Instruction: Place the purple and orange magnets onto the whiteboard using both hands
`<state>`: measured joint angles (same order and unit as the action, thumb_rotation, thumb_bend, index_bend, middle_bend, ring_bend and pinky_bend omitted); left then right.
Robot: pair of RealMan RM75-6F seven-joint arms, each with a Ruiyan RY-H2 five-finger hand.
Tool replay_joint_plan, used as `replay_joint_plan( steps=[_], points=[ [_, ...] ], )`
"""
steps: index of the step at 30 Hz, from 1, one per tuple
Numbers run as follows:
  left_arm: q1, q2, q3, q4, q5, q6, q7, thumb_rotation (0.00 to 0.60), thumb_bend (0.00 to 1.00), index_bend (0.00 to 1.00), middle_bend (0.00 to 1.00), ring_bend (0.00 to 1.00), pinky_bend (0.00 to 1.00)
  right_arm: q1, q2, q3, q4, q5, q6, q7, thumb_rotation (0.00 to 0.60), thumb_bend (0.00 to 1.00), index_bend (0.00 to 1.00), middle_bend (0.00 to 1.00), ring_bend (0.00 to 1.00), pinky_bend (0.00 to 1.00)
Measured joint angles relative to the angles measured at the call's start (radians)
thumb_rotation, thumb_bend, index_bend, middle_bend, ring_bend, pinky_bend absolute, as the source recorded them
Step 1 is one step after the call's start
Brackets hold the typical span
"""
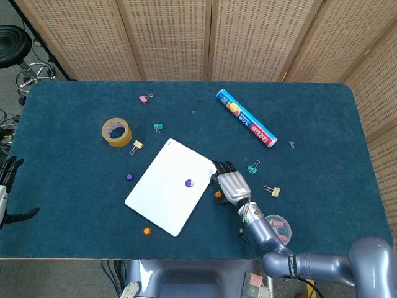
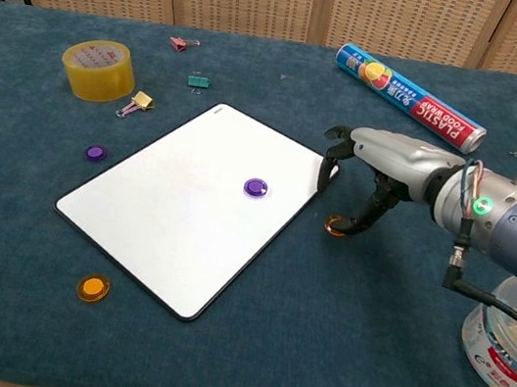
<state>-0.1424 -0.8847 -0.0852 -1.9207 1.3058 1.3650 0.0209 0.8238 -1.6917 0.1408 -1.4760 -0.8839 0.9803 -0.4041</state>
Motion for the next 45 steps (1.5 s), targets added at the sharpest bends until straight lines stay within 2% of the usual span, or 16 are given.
replay_joint_plan(
  steps=[16, 45],
  points=[
    [-0.001, 0.003, -0.001, 0.001, -0.003, -0.004, -0.008, 0.6, 0.0, 0.0, 0.0, 0.0, 0.0, -0.022, -0.037, 0.012, 0.073, -0.012, -0.039, 0.024, 0.6, 0.28, 0.43, 0.0, 0.0, 0.0],
    [-0.002, -0.002, 0.001, 0.0, -0.002, -0.005, 0.005, 0.6, 0.0, 0.0, 0.0, 0.0, 0.0, -0.036, -0.047, 0.03, 0.114, 0.012, -0.092, 0.028, 0.6, 0.28, 0.45, 0.0, 0.0, 0.0]
  ],
)
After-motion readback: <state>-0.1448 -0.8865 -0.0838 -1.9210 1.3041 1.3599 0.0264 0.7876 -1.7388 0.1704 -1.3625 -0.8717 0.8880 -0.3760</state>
